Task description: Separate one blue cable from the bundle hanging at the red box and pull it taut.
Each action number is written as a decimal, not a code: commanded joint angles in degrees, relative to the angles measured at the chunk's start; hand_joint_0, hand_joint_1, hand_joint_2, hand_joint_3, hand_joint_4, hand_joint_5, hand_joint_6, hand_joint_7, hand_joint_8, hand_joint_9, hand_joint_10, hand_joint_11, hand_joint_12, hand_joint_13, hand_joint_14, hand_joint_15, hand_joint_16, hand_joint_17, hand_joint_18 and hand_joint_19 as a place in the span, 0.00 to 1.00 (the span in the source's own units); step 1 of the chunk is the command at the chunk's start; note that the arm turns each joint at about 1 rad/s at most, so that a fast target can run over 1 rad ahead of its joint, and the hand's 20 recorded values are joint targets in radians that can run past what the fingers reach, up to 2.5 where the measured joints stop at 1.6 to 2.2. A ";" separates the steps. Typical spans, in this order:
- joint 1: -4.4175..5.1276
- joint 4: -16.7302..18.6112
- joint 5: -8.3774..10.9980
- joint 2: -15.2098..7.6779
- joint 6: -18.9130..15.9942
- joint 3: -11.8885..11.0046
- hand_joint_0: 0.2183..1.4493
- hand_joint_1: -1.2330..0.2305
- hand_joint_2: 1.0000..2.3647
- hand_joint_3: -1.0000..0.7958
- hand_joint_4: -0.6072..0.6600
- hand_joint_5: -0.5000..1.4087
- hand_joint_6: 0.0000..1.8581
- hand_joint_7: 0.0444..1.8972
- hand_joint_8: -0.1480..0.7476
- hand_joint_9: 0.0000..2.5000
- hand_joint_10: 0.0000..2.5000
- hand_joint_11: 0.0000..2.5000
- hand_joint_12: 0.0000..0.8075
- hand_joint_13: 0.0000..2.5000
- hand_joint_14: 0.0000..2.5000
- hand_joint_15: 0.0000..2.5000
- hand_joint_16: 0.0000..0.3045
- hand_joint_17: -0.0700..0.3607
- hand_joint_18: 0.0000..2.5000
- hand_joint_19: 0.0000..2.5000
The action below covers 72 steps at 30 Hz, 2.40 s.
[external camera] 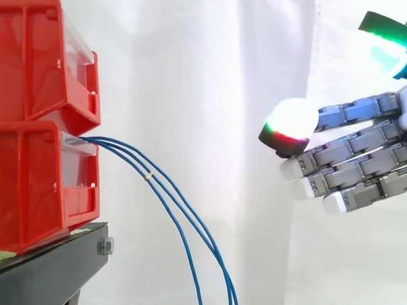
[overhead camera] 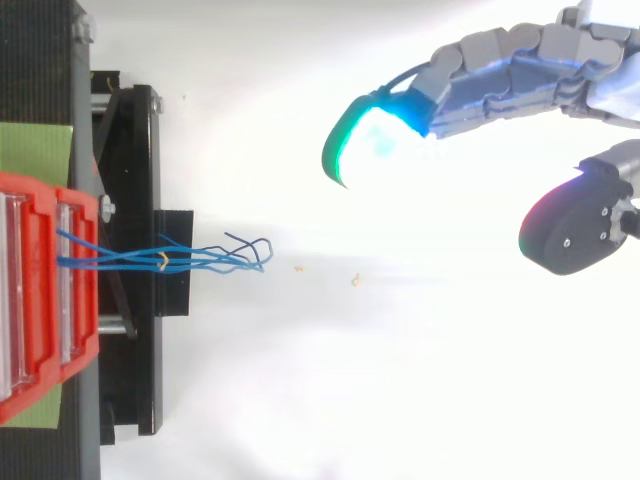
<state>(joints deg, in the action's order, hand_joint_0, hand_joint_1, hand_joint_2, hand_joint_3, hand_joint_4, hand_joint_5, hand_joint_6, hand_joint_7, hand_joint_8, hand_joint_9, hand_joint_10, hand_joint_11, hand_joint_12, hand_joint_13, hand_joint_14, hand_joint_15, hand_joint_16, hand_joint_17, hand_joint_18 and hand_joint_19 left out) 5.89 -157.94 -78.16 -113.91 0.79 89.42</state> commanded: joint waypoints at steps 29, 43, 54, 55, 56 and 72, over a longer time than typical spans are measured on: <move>0.26 -0.70 -2.17 0.00 -0.35 -0.04 0.30 0.39 0.00 0.32 0.71 0.16 0.27 0.38 0.47 0.25 0.00 0.00 0.39 0.19 0.00 0.02 0.12 0.36 0.15 0.08; 2.64 0.70 -1.99 0.00 0.97 -1.35 0.30 0.39 0.00 0.32 0.72 0.16 0.27 0.38 0.48 0.25 0.00 0.00 0.38 0.19 0.00 0.02 0.12 0.36 0.15 0.08; 4.92 1.05 7.32 -0.09 5.54 -1.35 0.30 0.39 0.00 0.31 0.72 0.16 0.27 0.38 0.49 0.26 0.00 0.01 0.38 0.19 0.00 0.03 0.12 0.35 0.15 0.09; 5.18 1.05 8.03 -0.09 5.98 -1.35 0.30 0.39 0.00 0.31 0.72 0.16 0.27 0.38 0.49 0.26 0.00 0.01 0.38 0.19 0.00 0.03 0.12 0.35 0.15 0.09; 5.27 1.05 8.47 -0.09 6.24 -1.35 0.30 0.39 0.00 0.31 0.72 0.16 0.27 0.38 0.49 0.26 0.00 0.01 0.38 0.19 0.00 0.03 0.12 0.35 0.15 0.09; 7.91 2.72 14.44 -3.08 9.23 -1.27 0.30 0.39 0.00 0.31 0.73 0.17 0.27 0.39 0.50 0.27 0.00 0.03 0.38 0.20 0.00 0.03 0.11 0.34 0.15 0.08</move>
<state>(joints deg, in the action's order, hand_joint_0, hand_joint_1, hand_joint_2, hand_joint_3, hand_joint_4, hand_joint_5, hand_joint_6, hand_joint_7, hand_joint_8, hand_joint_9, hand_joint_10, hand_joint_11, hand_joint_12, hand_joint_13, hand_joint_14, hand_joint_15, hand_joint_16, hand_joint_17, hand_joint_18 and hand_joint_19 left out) 13.50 -155.33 -64.82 -116.91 9.55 88.09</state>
